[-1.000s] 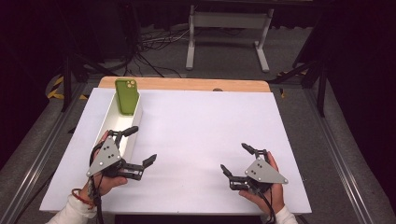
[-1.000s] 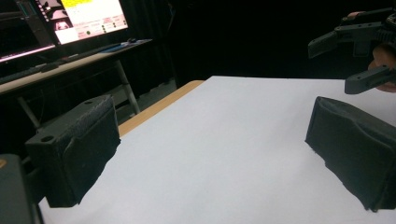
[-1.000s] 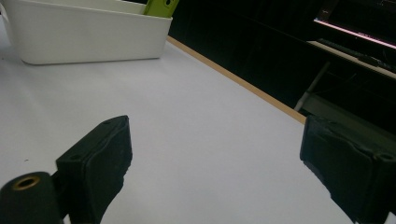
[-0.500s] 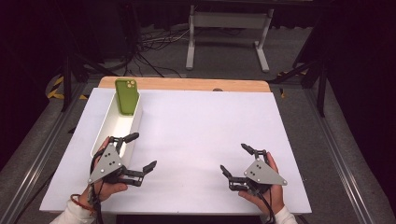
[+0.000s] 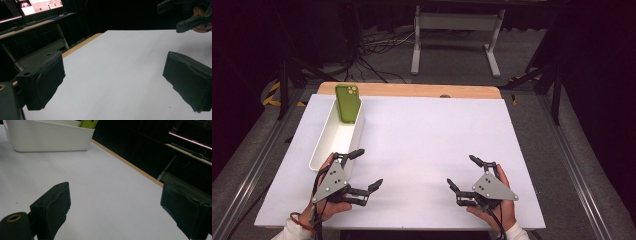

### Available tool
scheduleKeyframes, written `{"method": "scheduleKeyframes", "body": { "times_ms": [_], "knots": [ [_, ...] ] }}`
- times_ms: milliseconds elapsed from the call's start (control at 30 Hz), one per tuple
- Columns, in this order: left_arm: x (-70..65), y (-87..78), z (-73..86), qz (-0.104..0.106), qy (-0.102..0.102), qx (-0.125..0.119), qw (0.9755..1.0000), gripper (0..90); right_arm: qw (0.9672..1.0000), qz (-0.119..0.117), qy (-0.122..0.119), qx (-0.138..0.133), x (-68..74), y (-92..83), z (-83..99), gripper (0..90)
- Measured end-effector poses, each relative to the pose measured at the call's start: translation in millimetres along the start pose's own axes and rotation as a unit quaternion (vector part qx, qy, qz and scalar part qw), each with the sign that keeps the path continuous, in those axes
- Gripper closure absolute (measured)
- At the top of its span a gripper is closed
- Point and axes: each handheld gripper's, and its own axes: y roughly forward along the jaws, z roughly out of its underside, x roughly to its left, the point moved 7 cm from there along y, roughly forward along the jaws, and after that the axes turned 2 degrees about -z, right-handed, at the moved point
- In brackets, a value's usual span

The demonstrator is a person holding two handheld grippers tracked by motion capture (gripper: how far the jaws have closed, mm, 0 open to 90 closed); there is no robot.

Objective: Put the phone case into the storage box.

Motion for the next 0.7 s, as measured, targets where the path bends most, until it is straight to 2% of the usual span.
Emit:
{"method": "scheduleKeyframes", "body": {
  "times_ms": [200, 333, 400, 467, 500, 633, 700],
  "knots": [
    [-2.3, -1.4, 7.0, -0.010, 0.013, 0.008, 0.9998, 4.5, 1.0000, 0.000, -0.002, -0.002, 1.7, -0.5, 0.0, 9.9],
    [-3.2, 0.4, 12.8, -0.025, 0.013, 0.018, 0.9994, 4.5, 1.0000, 0.000, -0.001, -0.001, 2.8, -1.0, 0.6, 9.9],
    [-5.0, 0.0, 15.1, -0.021, 0.008, 0.019, 0.9996, 4.6, 1.0000, 0.000, -0.003, 0.000, 4.2, -1.3, 0.9, 9.9],
    [-6.3, -1.3, 17.9, -0.021, 0.011, 0.022, 0.9995, 4.7, 0.9999, 0.001, -0.011, 0.002, 6.3, -1.1, 1.8, 9.8],
    [-7.8, -1.7, 18.8, -0.017, 0.005, 0.021, 0.9996, 4.7, 0.9999, 0.000, -0.015, 0.003, 7.5, -0.9, 2.3, 9.8],
    [-7.8, -3.0, 21.8, -0.020, 0.008, 0.024, 0.9995, 4.7, 0.9998, -0.003, -0.020, 0.003, 10.5, -1.1, 3.0, 9.8],
    [-8.3, -4.0, 23.6, -0.021, 0.001, 0.021, 0.9995, 4.8, 0.9998, -0.003, -0.020, -0.002, 10.6, -1.4, 2.8, 9.8]
  ]
}}
